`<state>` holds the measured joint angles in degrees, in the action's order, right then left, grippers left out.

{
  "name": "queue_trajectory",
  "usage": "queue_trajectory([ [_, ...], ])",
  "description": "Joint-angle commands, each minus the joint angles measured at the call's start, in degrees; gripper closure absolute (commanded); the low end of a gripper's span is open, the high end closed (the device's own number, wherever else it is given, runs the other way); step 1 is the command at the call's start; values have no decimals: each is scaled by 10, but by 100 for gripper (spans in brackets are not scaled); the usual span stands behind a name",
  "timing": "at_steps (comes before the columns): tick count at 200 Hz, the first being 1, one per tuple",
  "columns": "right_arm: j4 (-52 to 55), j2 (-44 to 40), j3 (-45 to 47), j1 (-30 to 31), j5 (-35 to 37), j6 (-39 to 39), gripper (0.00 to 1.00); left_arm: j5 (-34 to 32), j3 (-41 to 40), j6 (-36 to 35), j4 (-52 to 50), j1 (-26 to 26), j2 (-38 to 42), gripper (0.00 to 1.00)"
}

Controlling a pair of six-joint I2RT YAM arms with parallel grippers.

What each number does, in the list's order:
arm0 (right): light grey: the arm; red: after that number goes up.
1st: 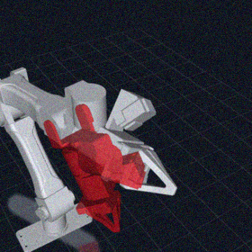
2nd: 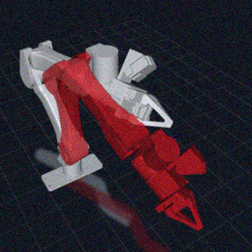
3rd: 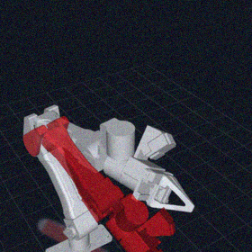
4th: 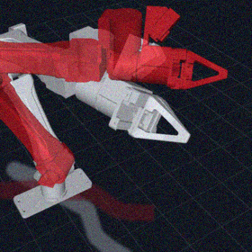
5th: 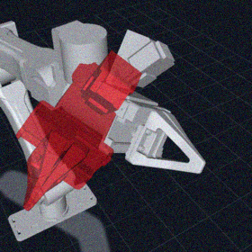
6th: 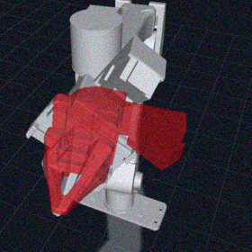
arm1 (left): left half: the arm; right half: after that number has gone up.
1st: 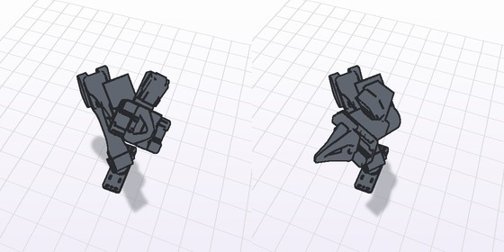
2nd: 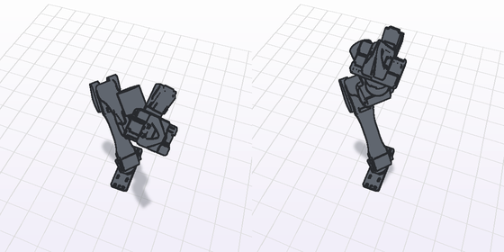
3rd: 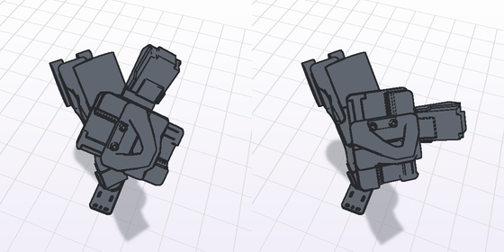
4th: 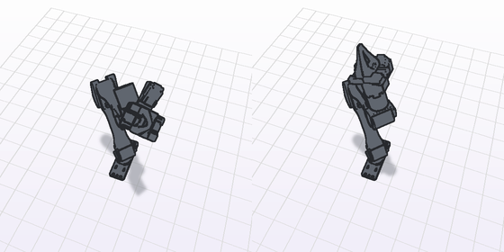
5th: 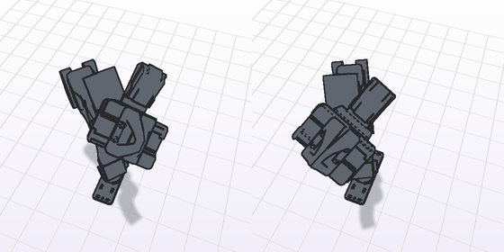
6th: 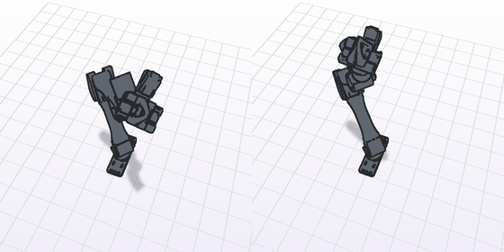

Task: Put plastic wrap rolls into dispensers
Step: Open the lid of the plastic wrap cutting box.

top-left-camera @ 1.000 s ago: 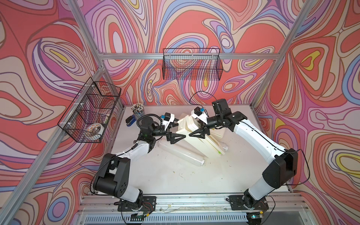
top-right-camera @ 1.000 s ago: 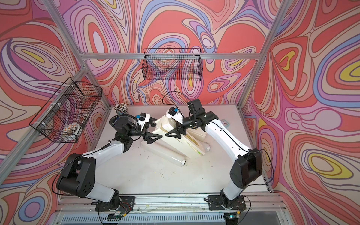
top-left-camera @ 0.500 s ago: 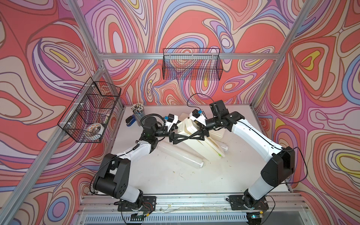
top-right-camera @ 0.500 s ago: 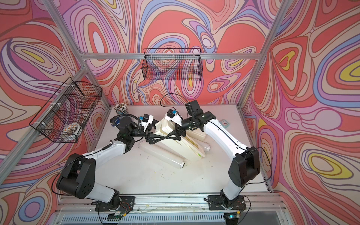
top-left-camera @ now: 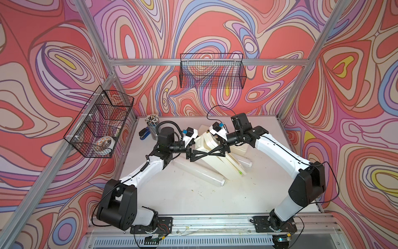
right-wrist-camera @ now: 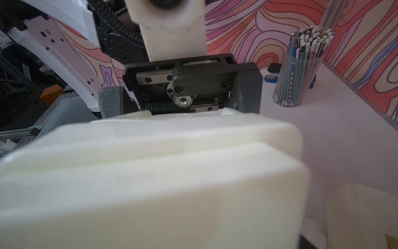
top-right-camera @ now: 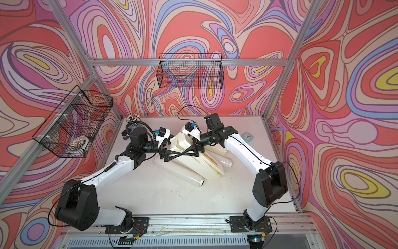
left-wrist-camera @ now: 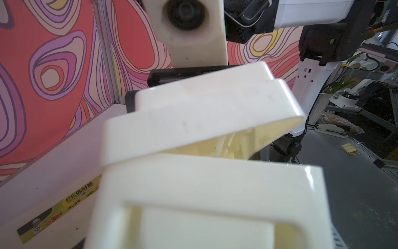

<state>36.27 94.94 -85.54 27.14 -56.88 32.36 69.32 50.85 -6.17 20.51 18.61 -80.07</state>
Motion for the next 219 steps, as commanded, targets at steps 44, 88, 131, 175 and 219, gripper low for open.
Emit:
queue_trajectory([
  [44,-33,20,-26,-52,134,-166,75,12,-6,-137,-37,22,35,100],
  [88,-37,-7,-3,-57,102,-156,71,-6,-6,-189,-91,23,43,100],
  [131,-38,-24,6,-61,-18,-137,43,-21,-3,-223,-111,23,23,100],
  [175,23,3,-17,-61,-22,-116,28,-21,11,-215,-88,30,12,100],
  [219,0,14,-15,-53,-36,-145,2,-34,37,-255,-132,50,-1,100],
])
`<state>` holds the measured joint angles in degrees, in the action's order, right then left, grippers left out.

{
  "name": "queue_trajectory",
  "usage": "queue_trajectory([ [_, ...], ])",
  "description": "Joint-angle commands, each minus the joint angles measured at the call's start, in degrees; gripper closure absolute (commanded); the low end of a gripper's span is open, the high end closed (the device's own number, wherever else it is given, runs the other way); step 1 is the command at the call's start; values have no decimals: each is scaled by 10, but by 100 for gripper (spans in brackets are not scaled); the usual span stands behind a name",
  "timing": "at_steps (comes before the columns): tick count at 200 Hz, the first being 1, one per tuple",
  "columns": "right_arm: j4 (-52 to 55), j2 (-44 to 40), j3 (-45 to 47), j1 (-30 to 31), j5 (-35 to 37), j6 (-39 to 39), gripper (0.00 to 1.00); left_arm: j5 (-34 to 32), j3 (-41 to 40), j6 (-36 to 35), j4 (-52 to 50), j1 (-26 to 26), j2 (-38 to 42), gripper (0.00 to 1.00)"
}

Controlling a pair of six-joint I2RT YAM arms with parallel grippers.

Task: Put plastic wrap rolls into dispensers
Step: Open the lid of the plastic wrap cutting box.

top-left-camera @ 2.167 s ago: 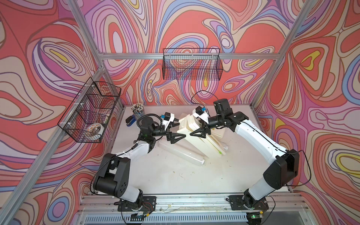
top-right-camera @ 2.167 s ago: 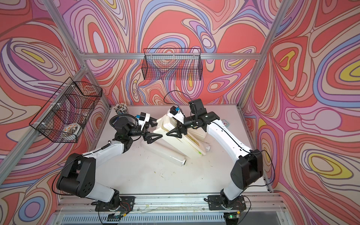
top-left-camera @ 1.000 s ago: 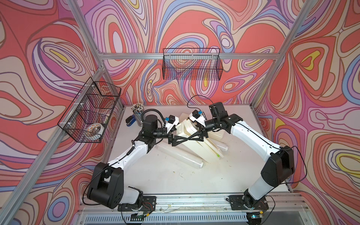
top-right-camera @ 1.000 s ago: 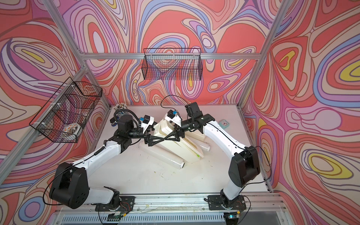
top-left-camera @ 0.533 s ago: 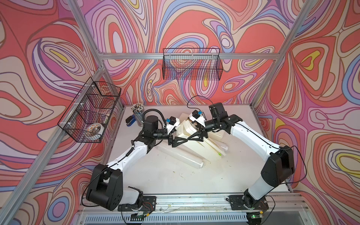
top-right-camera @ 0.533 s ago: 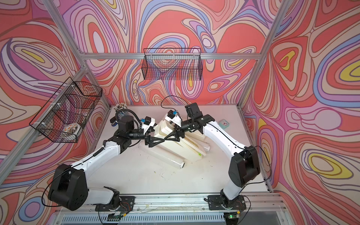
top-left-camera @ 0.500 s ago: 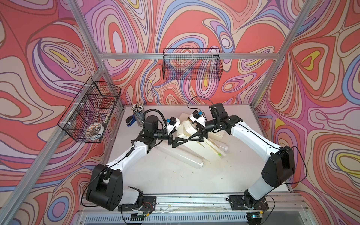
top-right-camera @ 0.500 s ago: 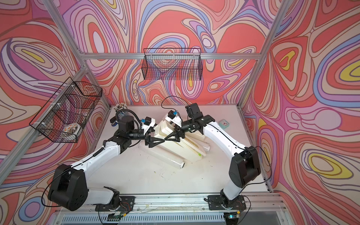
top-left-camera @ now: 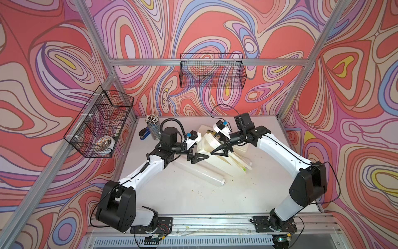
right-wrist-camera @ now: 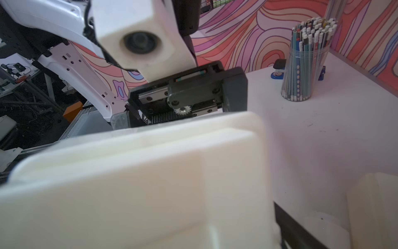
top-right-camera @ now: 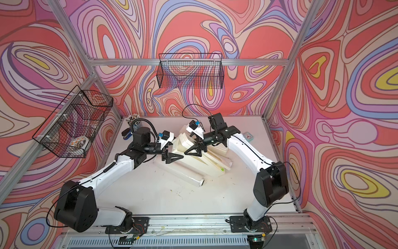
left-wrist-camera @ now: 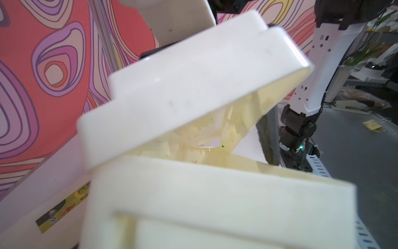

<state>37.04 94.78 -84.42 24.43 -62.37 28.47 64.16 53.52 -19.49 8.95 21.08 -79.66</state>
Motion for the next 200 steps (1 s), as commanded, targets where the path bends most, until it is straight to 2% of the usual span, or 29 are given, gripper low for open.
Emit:
queue_trajectory([
  [1,-8,16,-26,-25,19,-107,2,17,10,-122,-15,26,-6,100],
  [18,-10,16,-27,-23,21,-104,3,14,16,-127,-19,30,-11,100],
  [55,-44,14,-22,-23,9,-128,17,9,29,-147,-44,37,-20,100],
  [70,-60,13,-19,-24,25,-141,23,5,31,-151,-49,38,-21,100],
  [87,-79,7,-10,-24,68,-155,36,2,29,-151,-46,39,-19,100],
  [110,-107,-3,4,-24,95,-171,45,-3,26,-153,-48,39,-15,100],
  [139,-152,-20,22,-24,146,-192,68,-12,20,-155,-51,38,-10,100],
  [166,-193,-44,44,-29,167,-208,72,-25,11,-153,-46,37,-9,100],
  [200,-164,-43,38,-30,188,-192,73,-38,-6,-117,5,30,-6,100],
])
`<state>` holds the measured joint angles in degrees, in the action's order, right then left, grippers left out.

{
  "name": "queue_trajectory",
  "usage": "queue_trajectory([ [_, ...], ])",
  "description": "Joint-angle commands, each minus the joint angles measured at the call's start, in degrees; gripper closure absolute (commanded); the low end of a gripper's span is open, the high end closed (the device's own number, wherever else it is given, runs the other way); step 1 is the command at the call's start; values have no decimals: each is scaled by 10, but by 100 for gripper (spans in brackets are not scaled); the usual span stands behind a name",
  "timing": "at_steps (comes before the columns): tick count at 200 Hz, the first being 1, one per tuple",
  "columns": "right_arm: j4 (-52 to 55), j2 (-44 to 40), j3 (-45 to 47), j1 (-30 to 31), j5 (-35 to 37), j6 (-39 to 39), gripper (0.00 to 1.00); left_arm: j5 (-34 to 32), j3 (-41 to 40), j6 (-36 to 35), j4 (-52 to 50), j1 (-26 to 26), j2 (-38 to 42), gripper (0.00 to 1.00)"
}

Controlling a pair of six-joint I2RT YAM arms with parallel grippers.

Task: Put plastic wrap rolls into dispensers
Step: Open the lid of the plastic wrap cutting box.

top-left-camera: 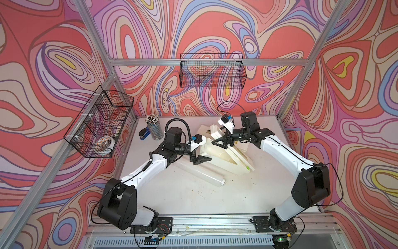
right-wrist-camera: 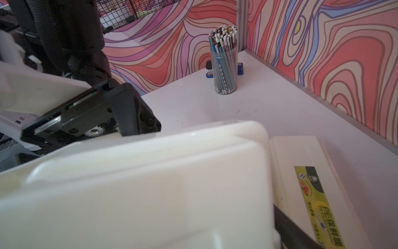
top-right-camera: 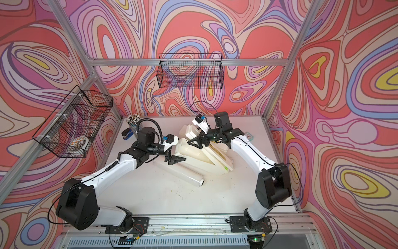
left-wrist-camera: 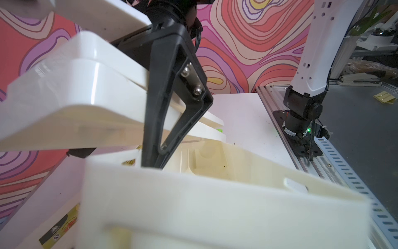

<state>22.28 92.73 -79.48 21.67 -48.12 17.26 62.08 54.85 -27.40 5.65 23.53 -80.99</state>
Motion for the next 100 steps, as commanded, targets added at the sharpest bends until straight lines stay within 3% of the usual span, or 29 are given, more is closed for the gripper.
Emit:
queue_trajectory([
  [1,-15,-23,-12,-3,46,-80,73,-18,-20,-38,39,6,7,100],
  [50,51,-42,-43,-3,162,-42,73,-66,-27,-1,80,-7,4,100],
  [79,99,-46,-57,-6,247,-20,72,-57,-59,71,174,-37,8,100],
  [100,120,-47,-53,-8,264,-8,73,-57,-67,73,175,-49,13,100],
])
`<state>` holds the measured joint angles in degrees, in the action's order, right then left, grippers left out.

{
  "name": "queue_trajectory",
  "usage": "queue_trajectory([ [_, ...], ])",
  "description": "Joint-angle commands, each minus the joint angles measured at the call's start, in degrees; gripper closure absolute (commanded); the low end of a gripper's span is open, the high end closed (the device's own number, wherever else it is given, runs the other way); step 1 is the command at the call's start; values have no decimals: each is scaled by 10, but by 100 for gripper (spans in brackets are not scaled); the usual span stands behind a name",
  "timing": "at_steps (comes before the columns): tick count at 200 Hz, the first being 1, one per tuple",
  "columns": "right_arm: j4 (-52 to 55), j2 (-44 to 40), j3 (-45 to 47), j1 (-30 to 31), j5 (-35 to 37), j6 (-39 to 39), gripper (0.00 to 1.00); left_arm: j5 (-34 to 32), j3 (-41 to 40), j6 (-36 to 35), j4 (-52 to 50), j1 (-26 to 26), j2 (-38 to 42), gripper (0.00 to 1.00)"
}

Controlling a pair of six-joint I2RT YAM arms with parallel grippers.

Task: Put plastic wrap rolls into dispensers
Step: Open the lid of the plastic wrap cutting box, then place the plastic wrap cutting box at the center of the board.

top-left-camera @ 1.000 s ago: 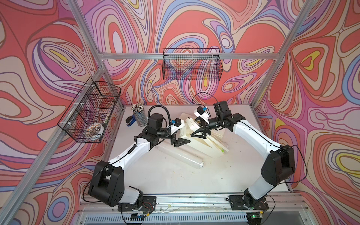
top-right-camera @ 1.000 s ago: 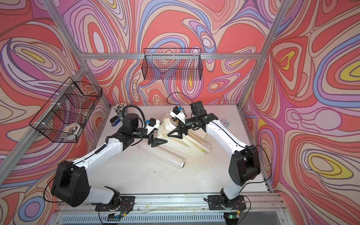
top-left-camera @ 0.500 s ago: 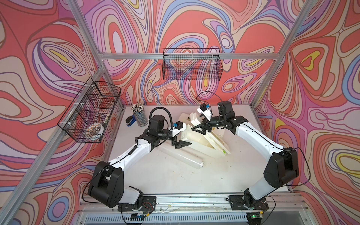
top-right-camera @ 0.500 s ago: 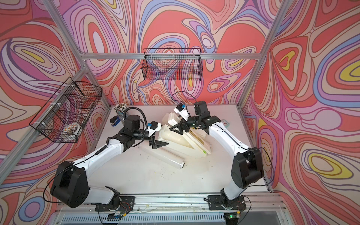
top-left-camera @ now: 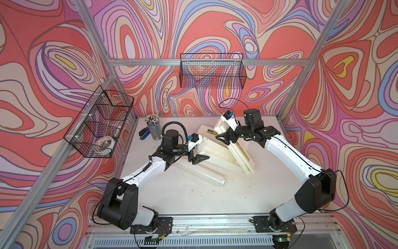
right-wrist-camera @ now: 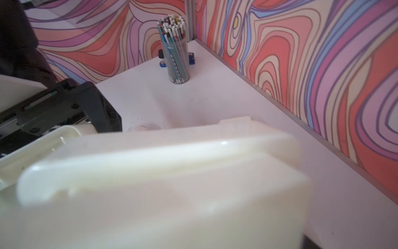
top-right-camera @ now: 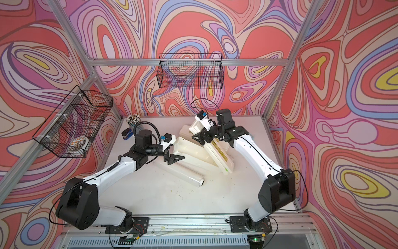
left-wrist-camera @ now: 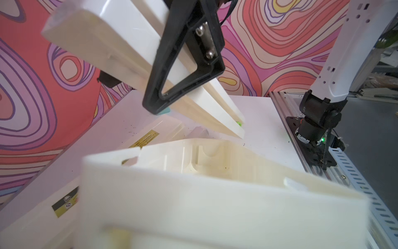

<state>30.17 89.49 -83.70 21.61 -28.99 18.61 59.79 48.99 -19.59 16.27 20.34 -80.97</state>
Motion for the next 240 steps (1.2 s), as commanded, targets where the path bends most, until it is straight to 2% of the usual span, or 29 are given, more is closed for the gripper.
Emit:
queue_trajectory([
  [1,41,-15,-11,-7,73,-22,73,-35,-9,-5,68,-18,12,100],
  [53,43,-28,-12,-8,89,-23,73,-37,-15,-15,48,-29,19,100],
  [90,137,-3,-92,-7,224,-36,74,-21,-19,-27,19,-45,17,100],
  [115,168,-2,-98,-19,298,-46,72,-15,-20,-57,-11,-47,11,100],
  [138,189,2,-90,-57,350,-62,71,-15,-19,-90,-43,-47,-2,100],
  [187,214,14,-86,-140,395,-73,71,-22,-8,-131,-81,-54,-30,100],
  [240,164,107,-67,-241,412,-85,70,-66,14,-217,-162,-72,-72,100],
])
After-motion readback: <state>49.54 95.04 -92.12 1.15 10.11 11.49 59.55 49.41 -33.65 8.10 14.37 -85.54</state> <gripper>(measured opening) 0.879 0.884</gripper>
